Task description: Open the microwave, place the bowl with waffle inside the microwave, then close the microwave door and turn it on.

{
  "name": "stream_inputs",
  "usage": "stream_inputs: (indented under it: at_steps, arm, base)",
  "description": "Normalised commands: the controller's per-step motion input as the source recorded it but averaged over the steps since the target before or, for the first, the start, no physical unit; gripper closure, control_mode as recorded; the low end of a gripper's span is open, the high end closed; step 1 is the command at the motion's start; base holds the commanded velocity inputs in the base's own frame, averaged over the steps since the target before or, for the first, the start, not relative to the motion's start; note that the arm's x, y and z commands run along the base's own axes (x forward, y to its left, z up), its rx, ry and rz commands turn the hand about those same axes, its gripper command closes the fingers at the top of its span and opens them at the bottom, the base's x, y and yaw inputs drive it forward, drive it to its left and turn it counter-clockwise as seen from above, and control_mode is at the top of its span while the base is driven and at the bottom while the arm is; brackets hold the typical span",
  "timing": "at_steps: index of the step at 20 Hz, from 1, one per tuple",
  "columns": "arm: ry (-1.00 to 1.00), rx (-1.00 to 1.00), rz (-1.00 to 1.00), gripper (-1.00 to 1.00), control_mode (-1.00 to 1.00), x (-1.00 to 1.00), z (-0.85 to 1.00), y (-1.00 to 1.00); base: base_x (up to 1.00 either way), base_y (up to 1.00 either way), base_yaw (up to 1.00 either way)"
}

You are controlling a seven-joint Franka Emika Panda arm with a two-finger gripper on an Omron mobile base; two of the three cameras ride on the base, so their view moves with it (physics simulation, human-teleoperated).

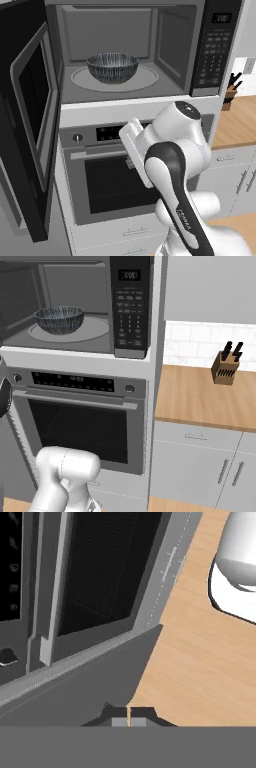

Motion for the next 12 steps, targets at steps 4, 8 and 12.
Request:
stream_inputs:
  at_steps: [4,8,12]
  arm:
    - [0.11,-0.03,0.15,1.00,-1.00,-0.10,-0.94,0.51]
    - [0.09,-0.06,0.17,1.00,-1.00,-0.06,-1.00,0.58]
    - [0.01,-0.06,0.15,1.00,-1.00,-0.18,-0.87,0.57]
  base:
    - [0.00,0.00,0.00]
    - [0.00,0.00,0.00]
    - [0.00,0.00,0.00]
